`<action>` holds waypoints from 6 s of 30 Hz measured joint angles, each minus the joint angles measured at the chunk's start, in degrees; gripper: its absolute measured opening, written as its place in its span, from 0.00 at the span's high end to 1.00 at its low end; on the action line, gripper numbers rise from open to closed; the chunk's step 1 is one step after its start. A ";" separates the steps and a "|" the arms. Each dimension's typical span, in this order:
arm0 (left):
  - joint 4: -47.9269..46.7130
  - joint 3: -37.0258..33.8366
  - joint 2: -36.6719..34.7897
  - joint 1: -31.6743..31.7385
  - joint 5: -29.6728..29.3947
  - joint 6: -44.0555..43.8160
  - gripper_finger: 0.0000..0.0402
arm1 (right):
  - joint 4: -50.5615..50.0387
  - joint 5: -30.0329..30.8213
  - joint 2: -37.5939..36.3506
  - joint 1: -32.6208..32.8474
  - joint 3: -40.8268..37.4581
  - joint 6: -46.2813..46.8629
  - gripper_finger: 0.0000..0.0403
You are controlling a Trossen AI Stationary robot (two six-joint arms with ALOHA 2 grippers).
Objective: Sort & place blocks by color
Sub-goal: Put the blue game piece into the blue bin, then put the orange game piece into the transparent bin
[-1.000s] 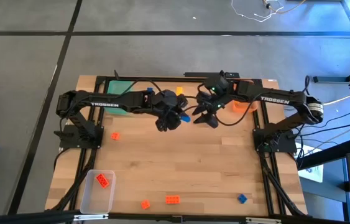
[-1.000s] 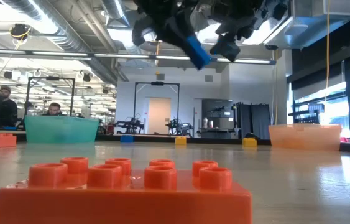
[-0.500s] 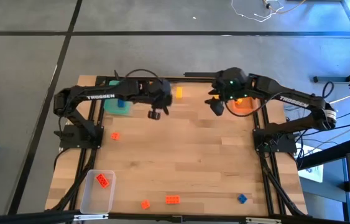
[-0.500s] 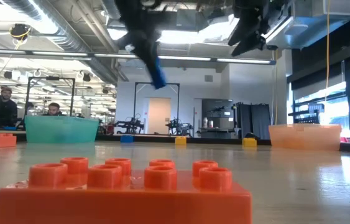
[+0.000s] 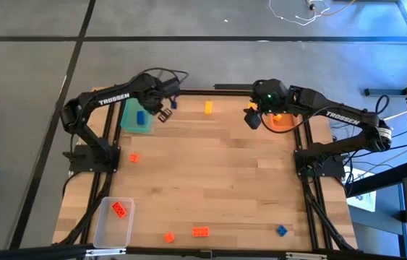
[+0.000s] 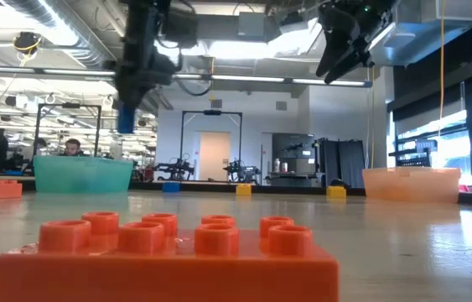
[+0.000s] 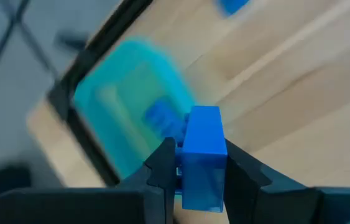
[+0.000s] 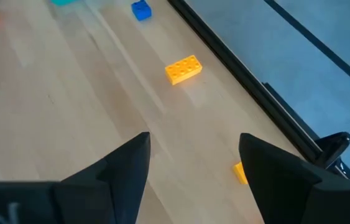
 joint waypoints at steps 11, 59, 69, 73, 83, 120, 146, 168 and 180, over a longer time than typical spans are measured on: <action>1.43 -7.68 0.02 9.36 -0.24 -8.07 0.79 | 0.22 -0.04 0.00 0.00 0.00 -2.90 0.39; 15.00 -3.64 -5.56 4.64 2.76 11.22 0.61 | -0.92 -0.59 0.04 0.00 0.00 -5.51 0.39; 9.12 -2.91 -11.76 -14.10 20.16 10.87 0.61 | -1.16 -20.65 0.44 0.04 0.00 -20.09 0.39; 7.52 -2.93 -11.76 -25.14 19.99 1.01 0.61 | -1.14 -23.39 0.44 0.00 0.00 -22.44 0.39; 11.40 -2.97 -9.09 -52.07 22.32 -30.54 0.61 | -1.11 -23.74 0.44 0.09 0.00 -22.16 0.39; 45.85 -3.02 12.83 -71.68 16.26 -64.90 0.61 | -0.90 -23.72 0.42 0.11 -0.02 -22.18 0.39; 45.77 -3.02 12.79 -72.10 21.37 -69.41 0.55 | -0.90 -23.71 0.42 0.13 -0.02 -22.16 0.39; 45.49 -2.99 21.37 -72.69 25.76 -54.94 0.37 | -0.55 -23.71 0.39 0.13 -0.04 -22.16 0.39; 45.14 -2.80 25.64 -72.24 24.89 -50.74 0.37 | -0.46 -23.71 0.40 0.13 -0.04 -22.16 0.39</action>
